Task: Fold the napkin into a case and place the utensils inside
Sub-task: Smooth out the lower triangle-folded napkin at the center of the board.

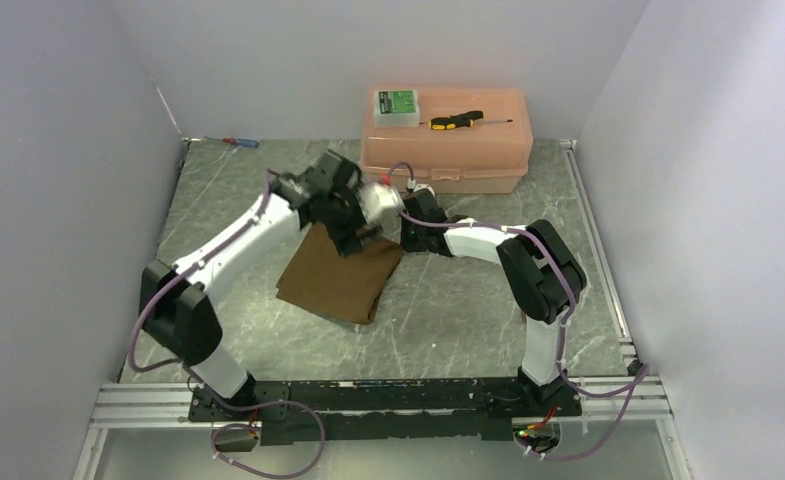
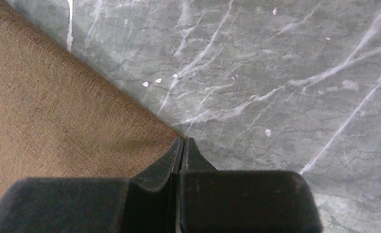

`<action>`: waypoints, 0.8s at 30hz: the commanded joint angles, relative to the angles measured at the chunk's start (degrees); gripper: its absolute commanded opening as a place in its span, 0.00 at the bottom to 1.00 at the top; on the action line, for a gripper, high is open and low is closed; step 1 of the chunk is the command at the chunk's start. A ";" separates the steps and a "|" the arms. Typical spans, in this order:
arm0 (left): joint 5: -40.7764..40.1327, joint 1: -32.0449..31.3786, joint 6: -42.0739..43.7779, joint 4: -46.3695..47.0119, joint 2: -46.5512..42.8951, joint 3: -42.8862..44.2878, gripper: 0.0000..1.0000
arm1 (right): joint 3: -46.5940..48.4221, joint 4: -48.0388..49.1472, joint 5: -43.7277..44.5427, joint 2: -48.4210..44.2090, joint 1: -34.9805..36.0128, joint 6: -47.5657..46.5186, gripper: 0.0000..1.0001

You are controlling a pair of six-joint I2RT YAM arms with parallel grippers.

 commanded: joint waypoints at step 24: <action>-15.50 -24.05 -18.46 8.00 4.02 -18.26 0.67 | -6.08 3.02 -2.16 0.26 -2.05 3.99 0.00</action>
